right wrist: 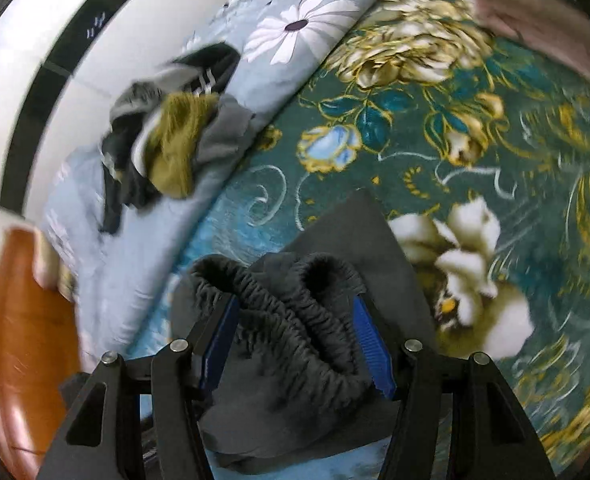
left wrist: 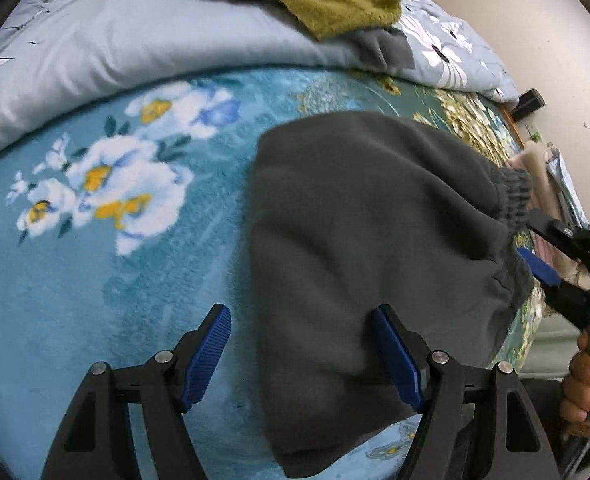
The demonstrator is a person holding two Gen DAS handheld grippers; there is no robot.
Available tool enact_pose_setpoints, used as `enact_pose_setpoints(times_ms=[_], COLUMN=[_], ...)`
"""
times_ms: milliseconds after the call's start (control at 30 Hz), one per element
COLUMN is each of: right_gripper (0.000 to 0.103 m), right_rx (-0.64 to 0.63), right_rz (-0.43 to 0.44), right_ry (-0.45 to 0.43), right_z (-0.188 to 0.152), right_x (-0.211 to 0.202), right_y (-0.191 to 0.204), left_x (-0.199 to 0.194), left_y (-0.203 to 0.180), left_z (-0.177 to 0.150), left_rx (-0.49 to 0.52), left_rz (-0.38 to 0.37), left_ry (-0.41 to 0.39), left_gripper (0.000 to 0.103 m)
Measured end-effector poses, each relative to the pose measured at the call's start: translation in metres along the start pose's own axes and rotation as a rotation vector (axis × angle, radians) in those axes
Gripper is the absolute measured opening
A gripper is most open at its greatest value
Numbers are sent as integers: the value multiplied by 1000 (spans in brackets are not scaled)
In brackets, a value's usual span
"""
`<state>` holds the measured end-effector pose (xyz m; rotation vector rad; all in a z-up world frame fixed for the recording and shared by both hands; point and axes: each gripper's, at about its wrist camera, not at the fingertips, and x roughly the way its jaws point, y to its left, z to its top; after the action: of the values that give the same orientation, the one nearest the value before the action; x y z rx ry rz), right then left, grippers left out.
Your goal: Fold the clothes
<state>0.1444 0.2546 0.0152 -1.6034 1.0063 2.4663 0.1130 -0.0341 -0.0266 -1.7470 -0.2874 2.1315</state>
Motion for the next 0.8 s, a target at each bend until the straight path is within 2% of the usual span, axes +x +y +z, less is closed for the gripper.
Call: enact_pose_setpoints(times_ms=[67,167,267,367,400,533,600,667,733,767,800], right_gripper=[60,60,68,68,68,68,67,59,35,33,23], right_rx=[-4,-48,-93,-156,-157,-67,-51,-70,-120,-124,-117], right_rz=[-23,27,78,3,-22,9,19,20,21,33,59], right_ry=[42,87,131,171,189,223,219,204,184,180,175], right_z=[4,1,-2,2,5,14,13,9,7,7,8], right_x=[6,4,1,22,31,52,50,44,35,30,23], right_y=[-2,3,8,14,14,-1,-2,3,13,15,15], left_x=[1,2,7,5,4,1,0,2,3,2,1], left_y=[1,9,14,12,11,14,19,20,19,17,13], left_z=[0,-1,0,0,0,-5,-9,-10,-9,-9,-8], left_rx=[-4,-52,-90,-84,-75,-70,-94,-98,-93,-86,-75], left_rz=[-13,-60,-92,-91,-90,-113,-130,-127,-132,-138,-152], left_ry=[8,26,40,44,46,57,62,63,66,65,63], left_gripper=[77,78,79,79,79,79,79,79,79,79,79])
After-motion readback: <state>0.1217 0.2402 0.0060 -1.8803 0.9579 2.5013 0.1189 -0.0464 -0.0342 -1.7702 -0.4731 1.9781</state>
